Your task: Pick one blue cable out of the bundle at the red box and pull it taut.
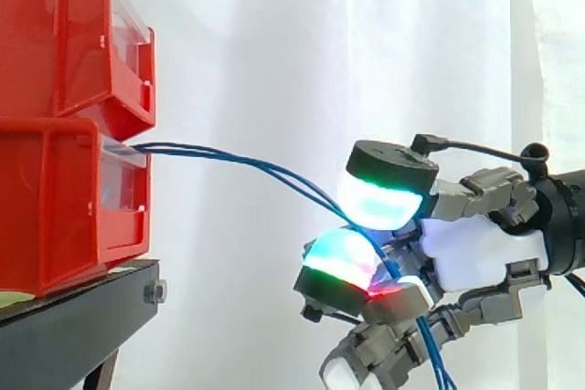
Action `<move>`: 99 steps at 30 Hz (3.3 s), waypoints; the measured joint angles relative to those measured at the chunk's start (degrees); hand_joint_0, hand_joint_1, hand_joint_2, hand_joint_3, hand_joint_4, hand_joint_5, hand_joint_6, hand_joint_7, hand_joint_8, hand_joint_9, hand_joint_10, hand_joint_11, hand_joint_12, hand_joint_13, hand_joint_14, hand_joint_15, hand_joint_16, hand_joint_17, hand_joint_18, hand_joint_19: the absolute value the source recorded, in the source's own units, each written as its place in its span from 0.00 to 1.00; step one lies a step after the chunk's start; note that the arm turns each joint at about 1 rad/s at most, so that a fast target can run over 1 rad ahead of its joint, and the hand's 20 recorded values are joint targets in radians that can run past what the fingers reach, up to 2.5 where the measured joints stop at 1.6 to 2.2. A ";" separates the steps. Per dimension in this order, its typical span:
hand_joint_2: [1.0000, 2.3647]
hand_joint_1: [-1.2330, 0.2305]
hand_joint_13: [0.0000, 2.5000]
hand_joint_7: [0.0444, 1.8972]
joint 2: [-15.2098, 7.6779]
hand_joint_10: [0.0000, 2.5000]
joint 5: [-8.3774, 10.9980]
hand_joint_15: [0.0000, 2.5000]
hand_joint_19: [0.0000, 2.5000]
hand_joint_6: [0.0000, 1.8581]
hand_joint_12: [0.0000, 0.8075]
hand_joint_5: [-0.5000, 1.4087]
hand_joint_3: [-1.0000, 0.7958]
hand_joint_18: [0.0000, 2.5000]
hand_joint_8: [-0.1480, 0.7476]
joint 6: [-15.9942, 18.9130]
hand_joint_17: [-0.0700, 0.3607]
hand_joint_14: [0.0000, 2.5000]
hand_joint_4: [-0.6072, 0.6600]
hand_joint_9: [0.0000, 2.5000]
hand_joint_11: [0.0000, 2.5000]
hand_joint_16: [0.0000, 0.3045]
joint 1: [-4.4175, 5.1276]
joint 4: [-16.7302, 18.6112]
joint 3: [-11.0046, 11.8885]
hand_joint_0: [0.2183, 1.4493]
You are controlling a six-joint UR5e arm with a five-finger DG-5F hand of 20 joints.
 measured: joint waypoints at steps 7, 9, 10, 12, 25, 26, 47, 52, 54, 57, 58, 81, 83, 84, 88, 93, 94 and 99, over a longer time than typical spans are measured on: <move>0.01 0.29 0.28 0.54 0.01 0.00 0.02 0.17 0.15 0.48 0.45 0.19 0.42 0.22 0.49 0.00 0.45 0.01 0.56 0.44 0.53 0.18 0.00 -0.74 0.29 0.32; 0.01 0.25 0.28 0.57 0.01 0.01 0.05 0.17 0.15 0.48 0.42 0.19 0.40 0.22 0.47 0.02 0.43 0.01 0.57 0.43 0.53 0.17 0.00 -0.79 0.40 0.35; 0.01 0.25 0.28 0.57 0.01 0.00 0.06 0.17 0.15 0.47 0.42 0.19 0.40 0.22 0.47 0.02 0.43 0.01 0.56 0.43 0.53 0.17 0.00 -0.83 0.44 0.35; 0.01 0.22 0.28 0.60 0.00 0.01 0.07 0.16 0.14 0.47 0.42 0.19 0.36 0.23 0.47 0.02 0.42 0.01 0.55 0.43 0.53 0.16 0.00 -1.10 0.56 0.38; 0.00 0.32 0.28 0.55 -0.04 0.00 0.79 0.17 0.15 0.46 0.45 0.19 0.28 0.22 0.49 0.35 0.45 0.01 0.57 0.44 0.53 0.18 0.20 -8.92 2.81 0.23; 0.00 0.34 0.28 0.54 -0.04 0.00 0.88 0.17 0.16 0.47 0.46 0.19 0.28 0.22 0.49 0.35 0.45 0.01 0.57 0.45 0.53 0.18 0.22 -9.28 2.89 0.22; 0.00 0.45 0.28 0.56 0.01 0.00 1.23 0.18 0.17 0.46 0.46 0.19 0.28 0.19 0.50 0.39 0.46 0.01 0.55 0.45 0.53 0.19 0.41 -10.09 4.22 0.22; 0.00 0.46 0.28 0.55 0.00 0.00 1.22 0.17 0.17 0.46 0.49 0.19 0.28 0.20 0.54 0.25 0.49 0.01 0.56 0.45 0.52 0.20 0.43 -10.16 4.92 0.18; 0.00 0.46 0.28 0.55 0.01 0.00 1.22 0.17 0.17 0.46 0.49 0.19 0.28 0.21 0.54 0.21 0.49 0.01 0.56 0.45 0.53 0.21 0.46 -10.17 5.00 0.17; 0.00 0.46 0.28 0.55 -0.01 0.00 1.22 0.18 0.17 0.46 0.49 0.19 0.28 0.21 0.54 0.17 0.49 0.01 0.56 0.45 0.53 0.21 0.46 -10.07 5.03 0.17; 0.00 0.46 0.28 0.54 -0.02 0.00 1.22 0.18 0.17 0.46 0.49 0.19 0.28 0.21 0.54 0.15 0.49 0.01 0.56 0.45 0.52 0.21 0.46 -10.02 5.03 0.17; 0.01 0.27 0.29 0.56 -0.01 0.01 1.22 0.18 0.16 0.48 0.44 0.19 0.44 0.22 0.49 0.15 0.45 0.01 0.56 0.43 0.54 0.18 0.42 -10.09 5.90 0.34; 0.01 0.25 0.28 0.57 0.01 0.00 1.22 0.18 0.16 0.48 0.43 0.19 0.41 0.22 0.48 0.11 0.44 0.01 0.57 0.43 0.53 0.17 0.38 -10.09 6.34 0.35; 0.01 0.25 0.28 0.58 0.00 0.01 1.22 0.18 0.16 0.48 0.43 0.19 0.39 0.22 0.48 0.11 0.43 0.01 0.57 0.43 0.54 0.17 0.37 -10.11 6.52 0.36; 0.01 0.23 0.28 0.63 0.00 0.01 1.15 0.17 0.14 0.47 0.43 0.19 0.34 0.22 0.49 0.08 0.43 0.01 0.56 0.42 0.53 0.17 0.36 -10.41 7.13 0.40; 0.00 0.25 0.28 0.60 0.01 0.01 1.20 0.18 0.15 0.47 0.42 0.19 0.28 0.22 0.49 0.08 0.43 0.01 0.61 0.42 0.53 0.17 0.37 -10.59 7.29 0.34; 0.00 0.27 0.28 0.60 0.01 0.01 1.21 0.18 0.15 0.47 0.42 0.19 0.28 0.22 0.49 0.08 0.43 0.01 0.60 0.42 0.53 0.17 0.39 -10.60 7.33 0.31; 0.00 0.38 0.28 0.58 0.01 0.00 1.22 0.18 0.16 0.47 0.46 0.19 0.28 0.21 0.52 0.08 0.46 0.01 0.57 0.44 0.53 0.19 0.41 -10.62 7.52 0.22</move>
